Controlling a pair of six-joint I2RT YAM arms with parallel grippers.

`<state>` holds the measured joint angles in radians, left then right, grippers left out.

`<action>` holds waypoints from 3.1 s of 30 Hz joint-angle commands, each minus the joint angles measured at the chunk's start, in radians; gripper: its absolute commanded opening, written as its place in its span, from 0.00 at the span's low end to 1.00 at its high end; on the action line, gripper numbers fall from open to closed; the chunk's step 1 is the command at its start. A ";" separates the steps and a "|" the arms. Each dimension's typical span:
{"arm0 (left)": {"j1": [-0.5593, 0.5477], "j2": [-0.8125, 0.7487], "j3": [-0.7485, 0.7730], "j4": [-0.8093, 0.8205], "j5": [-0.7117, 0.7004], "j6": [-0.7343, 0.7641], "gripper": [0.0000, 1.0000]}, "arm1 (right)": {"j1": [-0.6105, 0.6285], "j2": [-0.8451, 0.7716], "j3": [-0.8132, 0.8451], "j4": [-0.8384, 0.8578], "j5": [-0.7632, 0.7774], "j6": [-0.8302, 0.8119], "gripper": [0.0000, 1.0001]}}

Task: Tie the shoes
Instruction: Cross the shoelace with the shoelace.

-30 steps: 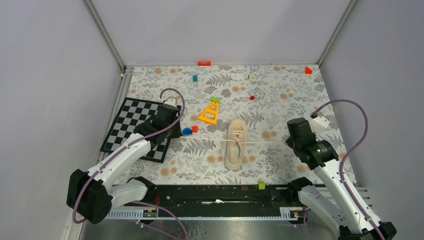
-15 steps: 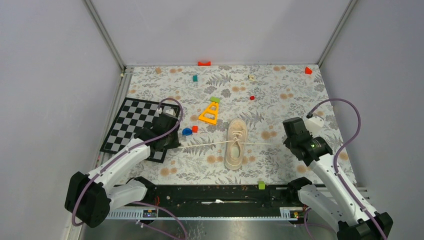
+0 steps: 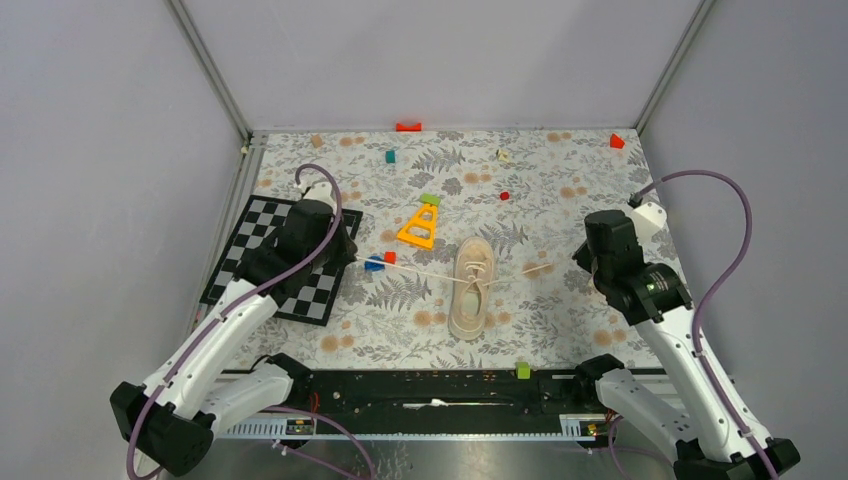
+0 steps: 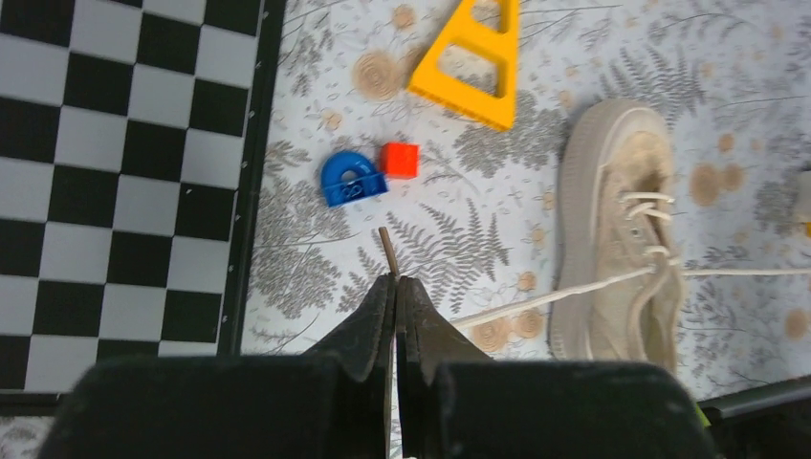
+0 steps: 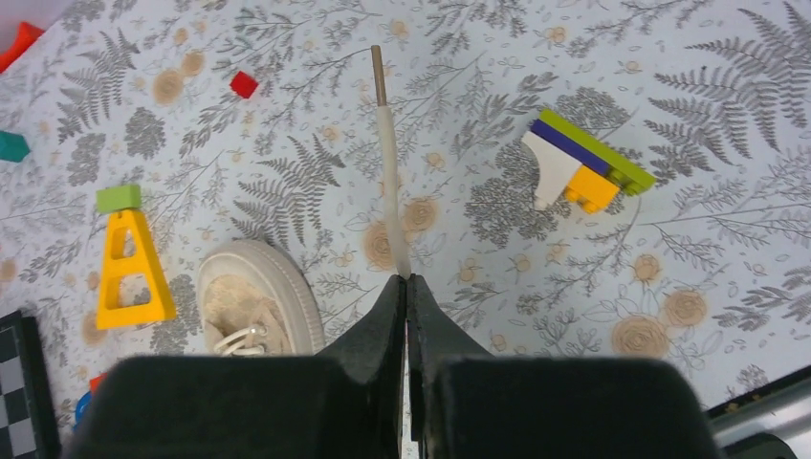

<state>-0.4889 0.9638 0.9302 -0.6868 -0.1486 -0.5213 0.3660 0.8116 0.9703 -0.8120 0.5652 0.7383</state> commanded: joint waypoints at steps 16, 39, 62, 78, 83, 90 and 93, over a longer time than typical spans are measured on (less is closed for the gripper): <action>0.036 0.002 -0.073 0.078 -0.031 0.059 0.00 | -0.009 0.069 0.039 0.079 0.003 -0.037 0.00; 0.042 0.065 0.048 0.249 0.344 0.071 0.00 | -0.012 0.066 0.060 0.004 -0.163 -0.026 0.61; 0.041 0.066 0.070 0.273 0.406 0.052 0.00 | 0.140 0.135 -0.460 0.393 -0.396 0.674 0.52; 0.041 0.080 0.066 0.285 0.428 0.043 0.00 | 0.140 0.386 -0.470 0.465 -0.454 0.893 0.54; 0.041 0.076 0.065 0.285 0.445 0.042 0.00 | 0.138 0.412 -0.470 0.447 -0.409 0.955 0.51; 0.041 0.075 0.062 0.293 0.433 0.040 0.00 | 0.129 0.467 -0.446 0.433 -0.393 1.003 0.37; 0.041 0.106 0.076 0.308 0.369 0.032 0.00 | 0.129 0.465 -0.419 0.397 -0.360 1.000 0.23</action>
<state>-0.4469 1.0489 0.9642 -0.4526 0.2703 -0.4755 0.4973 1.2606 0.5140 -0.3321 0.1162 1.7073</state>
